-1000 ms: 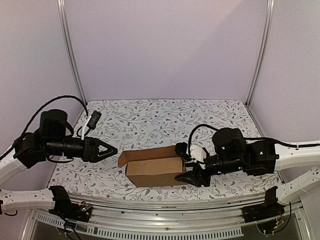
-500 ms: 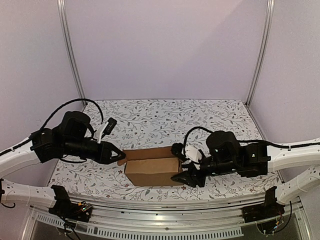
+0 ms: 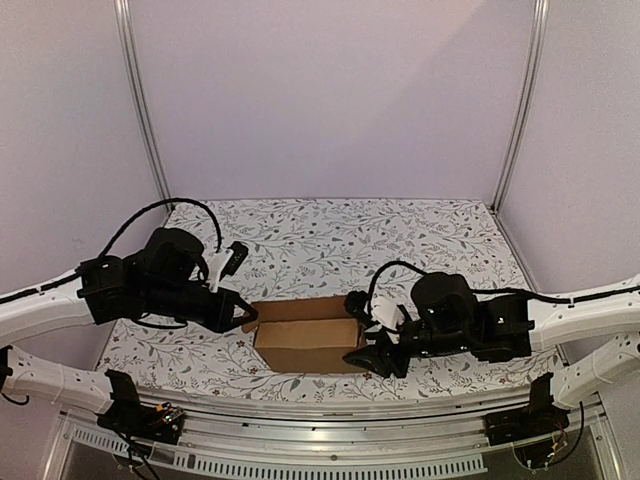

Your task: Fold the paper box

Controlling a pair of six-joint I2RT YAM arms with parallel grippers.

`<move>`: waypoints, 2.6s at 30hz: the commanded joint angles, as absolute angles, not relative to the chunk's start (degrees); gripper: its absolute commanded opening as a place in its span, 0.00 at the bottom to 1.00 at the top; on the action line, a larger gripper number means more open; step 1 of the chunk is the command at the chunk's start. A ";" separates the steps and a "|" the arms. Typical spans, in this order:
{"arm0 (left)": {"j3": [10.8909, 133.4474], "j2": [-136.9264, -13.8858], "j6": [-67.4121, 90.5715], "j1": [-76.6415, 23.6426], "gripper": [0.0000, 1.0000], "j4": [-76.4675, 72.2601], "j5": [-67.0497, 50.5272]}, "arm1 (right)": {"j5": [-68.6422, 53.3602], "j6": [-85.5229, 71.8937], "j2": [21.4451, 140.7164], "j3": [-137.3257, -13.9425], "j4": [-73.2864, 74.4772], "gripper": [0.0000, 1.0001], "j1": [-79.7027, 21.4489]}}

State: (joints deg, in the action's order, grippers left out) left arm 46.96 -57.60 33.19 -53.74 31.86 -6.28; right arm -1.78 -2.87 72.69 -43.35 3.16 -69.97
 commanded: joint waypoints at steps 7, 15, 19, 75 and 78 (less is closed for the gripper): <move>43.95 -60.82 37.73 -56.85 0.00 23.64 6.01 | 11.75 -8.15 77.84 -34.68 -20.25 0.28 -69.58; 36.05 -63.06 37.93 -58.45 0.00 8.95 11.57 | 17.44 -7.66 86.72 -28.40 -40.40 0.28 -69.57; 31.93 -63.49 38.02 -58.76 0.00 1.22 13.71 | 18.35 -7.72 91.53 -25.86 -48.91 0.28 -69.56; 26.32 -87.61 47.79 -80.25 0.00 -13.12 43.51 | 23.73 -14.16 103.35 -21.86 -65.74 0.48 -69.59; 26.66 -88.07 48.27 -80.33 0.00 -12.51 43.59 | 22.74 -13.68 100.63 -22.59 -61.74 0.55 -69.54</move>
